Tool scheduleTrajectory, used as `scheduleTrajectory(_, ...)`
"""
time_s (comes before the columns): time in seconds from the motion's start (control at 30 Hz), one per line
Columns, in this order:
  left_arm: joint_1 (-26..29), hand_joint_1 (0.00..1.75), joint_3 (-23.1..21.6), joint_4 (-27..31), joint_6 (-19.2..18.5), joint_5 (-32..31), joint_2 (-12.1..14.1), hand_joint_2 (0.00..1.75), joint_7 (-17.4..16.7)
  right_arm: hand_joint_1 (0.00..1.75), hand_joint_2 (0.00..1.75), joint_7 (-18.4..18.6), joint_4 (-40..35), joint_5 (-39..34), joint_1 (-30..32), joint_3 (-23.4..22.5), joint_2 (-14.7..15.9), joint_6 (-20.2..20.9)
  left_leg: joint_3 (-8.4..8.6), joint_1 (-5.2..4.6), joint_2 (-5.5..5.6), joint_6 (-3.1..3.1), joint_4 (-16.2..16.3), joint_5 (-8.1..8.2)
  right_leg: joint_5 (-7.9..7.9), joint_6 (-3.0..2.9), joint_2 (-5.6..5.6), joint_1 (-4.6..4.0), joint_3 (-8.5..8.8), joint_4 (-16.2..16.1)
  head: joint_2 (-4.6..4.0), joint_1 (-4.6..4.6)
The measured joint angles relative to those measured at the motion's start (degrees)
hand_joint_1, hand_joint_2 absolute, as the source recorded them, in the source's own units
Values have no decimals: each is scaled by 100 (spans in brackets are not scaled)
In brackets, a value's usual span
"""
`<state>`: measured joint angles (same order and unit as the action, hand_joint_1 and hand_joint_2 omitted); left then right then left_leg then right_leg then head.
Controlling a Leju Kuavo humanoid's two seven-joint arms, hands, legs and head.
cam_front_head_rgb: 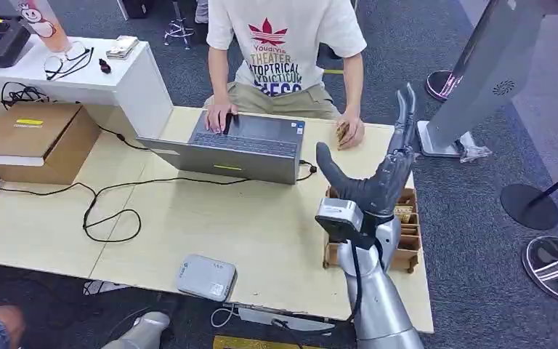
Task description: Pass the card to the sensor for recognition and then transmit it.
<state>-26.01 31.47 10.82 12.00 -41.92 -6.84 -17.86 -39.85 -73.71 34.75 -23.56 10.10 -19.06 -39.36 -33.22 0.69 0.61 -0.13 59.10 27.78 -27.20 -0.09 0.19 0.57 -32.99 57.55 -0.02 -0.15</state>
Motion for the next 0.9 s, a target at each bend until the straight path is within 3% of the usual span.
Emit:
scheduleTrajectory(0.27,198,0,0,2,181,98,22,0,118,0,175,0,-754,-310,505,-26,197,0,-2,-1,-1,1,0,2,-2,1,1,1,-1,-2,0,0)
scheduleTrajectory(0.57,281,0,0,2,208,103,24,0,127,0,175,0,-1018,-308,674,-31,306,2,1,0,-1,-1,0,0,1,-2,1,0,-1,-2,0,-2)
scheduleTrajectory(0.9,373,0,0,20,514,177,31,0,319,0,175,0,-1451,-354,1234,-317,433,2,-2,-1,-1,0,-1,2,-1,0,1,1,-1,-2,0,0)
